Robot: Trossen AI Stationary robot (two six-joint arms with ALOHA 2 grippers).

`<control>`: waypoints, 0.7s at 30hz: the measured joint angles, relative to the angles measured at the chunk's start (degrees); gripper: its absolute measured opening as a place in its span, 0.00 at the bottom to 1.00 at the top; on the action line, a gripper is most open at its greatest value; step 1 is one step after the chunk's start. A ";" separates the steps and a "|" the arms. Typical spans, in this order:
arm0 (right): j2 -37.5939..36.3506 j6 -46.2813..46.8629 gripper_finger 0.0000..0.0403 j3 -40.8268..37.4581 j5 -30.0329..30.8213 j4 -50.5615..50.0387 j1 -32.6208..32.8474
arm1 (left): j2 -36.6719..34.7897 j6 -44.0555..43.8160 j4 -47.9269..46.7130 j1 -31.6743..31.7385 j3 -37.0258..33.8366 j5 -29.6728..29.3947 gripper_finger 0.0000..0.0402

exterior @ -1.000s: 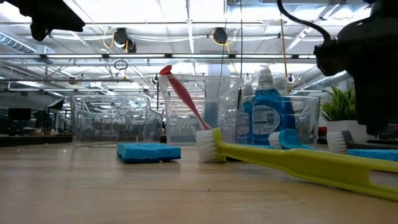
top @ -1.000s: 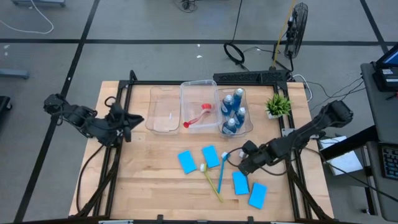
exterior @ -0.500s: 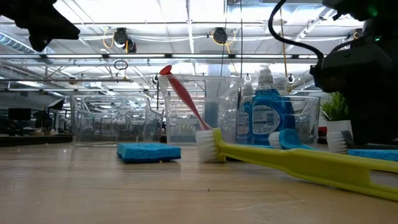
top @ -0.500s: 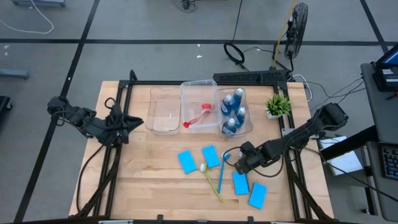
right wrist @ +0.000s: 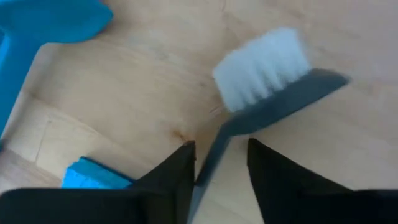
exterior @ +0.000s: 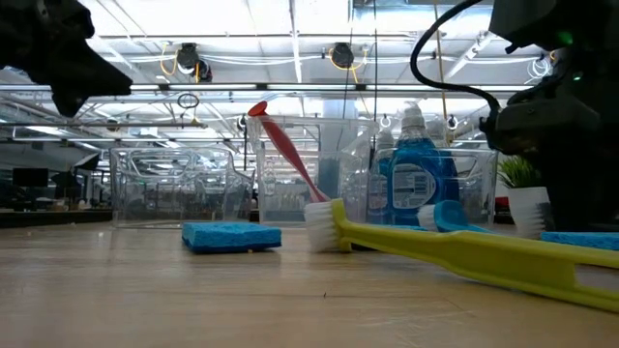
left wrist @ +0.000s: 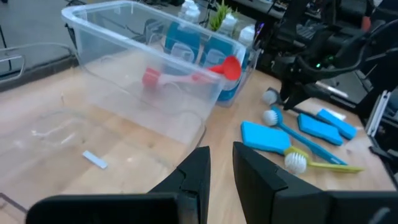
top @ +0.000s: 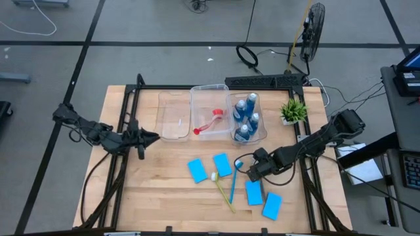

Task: Pick & Place Kitchen Sink Supplies
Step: Put the gray dishwashing brush into the white bin

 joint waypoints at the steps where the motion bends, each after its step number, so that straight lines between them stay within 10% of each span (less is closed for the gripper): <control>1: 0.00 0.02 0.30 0.00 -0.14 0.08 0.00 | 0.00 0.03 0.01 0.04 -0.36 0.00 0.18; 9: -1.49 -0.60 0.04 0.00 -0.27 0.20 0.02 | 0.00 2.31 0.19 0.04 -1.21 0.87 0.18; 21: -11.08 -0.57 0.03 0.00 0.39 1.09 0.00 | 0.00 5.72 -0.03 0.04 -1.21 2.91 0.18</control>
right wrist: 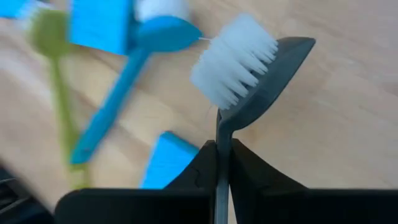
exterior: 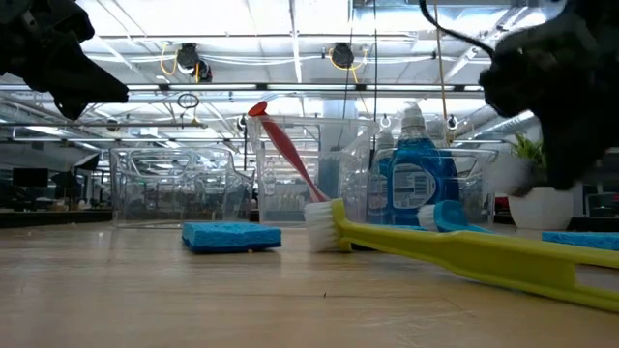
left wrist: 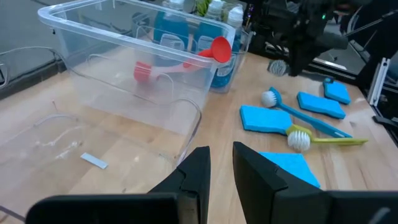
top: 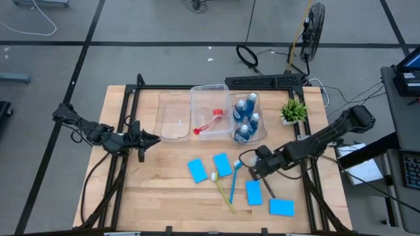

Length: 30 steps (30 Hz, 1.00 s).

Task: Pick & Place Kitchen Sink Supplies
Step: Put the gray dishwashing brush into the white bin

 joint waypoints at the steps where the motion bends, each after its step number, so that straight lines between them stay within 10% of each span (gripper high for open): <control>1: -1.29 -0.09 0.03 0.00 0.56 0.40 0.00 | 0.00 -0.06 0.00 0.00 0.00 0.00 0.18; 14: -15.76 -14.13 0.02 -0.02 5.86 22.20 -3.51 | 0.01 -1.74 -0.03 0.00 0.00 0.00 0.18; 30: -11.84 -18.69 0.02 -0.02 5.37 59.15 -15.55 | 0.02 -1.79 -0.33 0.00 0.01 -0.01 0.18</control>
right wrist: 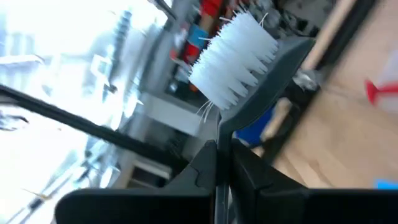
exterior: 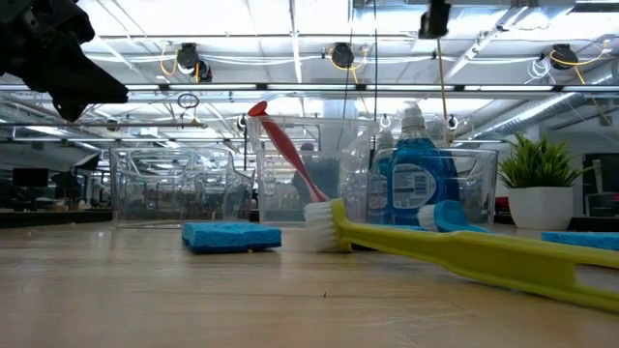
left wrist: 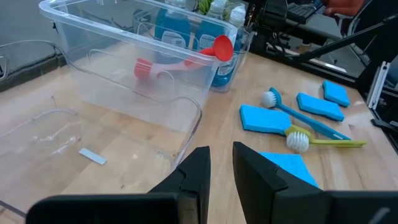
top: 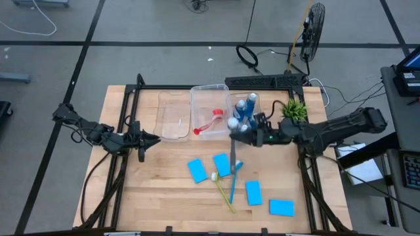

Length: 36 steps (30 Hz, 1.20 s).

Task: Pick & Place Kitchen Sink Supplies
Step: Put the gray dishwashing brush into the white bin

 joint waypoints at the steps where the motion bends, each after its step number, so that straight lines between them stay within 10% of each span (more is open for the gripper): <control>1: 0.54 -0.01 0.03 0.00 -0.48 1.99 -0.97 | 0.00 0.00 0.00 0.00 -0.01 0.00 0.18; 24: 12.41 -25.35 0.04 4.84 -7.76 12.80 -25.20 | 0.00 -2.65 0.02 0.00 0.01 -2.16 0.18; 36: 24.42 -23.10 0.04 21.26 -21.55 -6.10 -32.47 | -0.01 -6.59 0.05 0.00 0.01 -3.57 0.18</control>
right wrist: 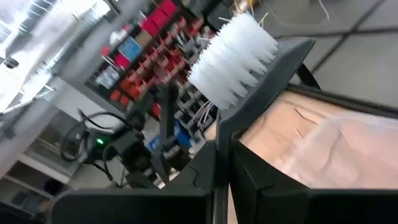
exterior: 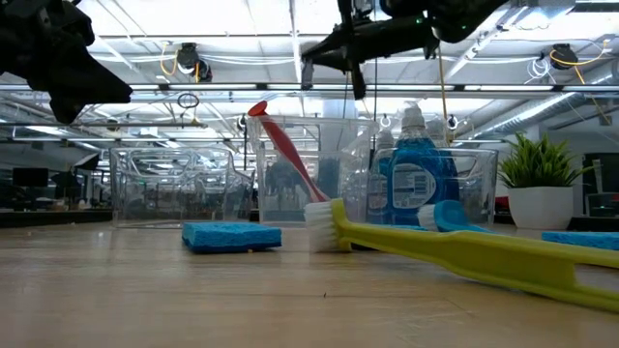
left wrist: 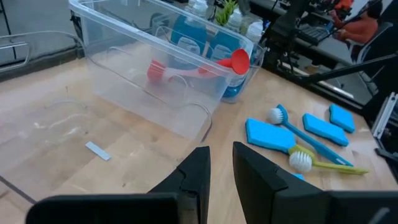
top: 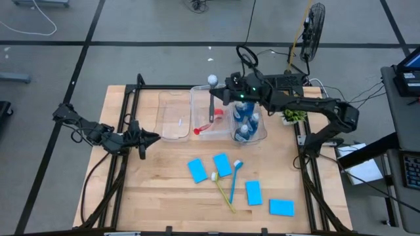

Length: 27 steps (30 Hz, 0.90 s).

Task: Pick & Place Kitchen Sink Supplies
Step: Put the gray dishwashing brush into the white bin

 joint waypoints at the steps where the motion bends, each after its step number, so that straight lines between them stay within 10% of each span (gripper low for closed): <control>1: 0.22 0.54 0.04 0.57 -0.82 -1.13 -0.36 | 0.00 -0.48 0.00 0.00 0.00 -0.02 0.18; 12: 0.06 12.23 0.04 0.99 -14.12 -7.34 -4.29 | 0.01 -3.85 0.00 0.04 0.02 -0.05 0.18; 27: 2.69 7.10 0.04 0.94 -14.61 -12.38 -5.27 | 0.01 -6.86 0.08 0.04 0.02 -0.46 0.18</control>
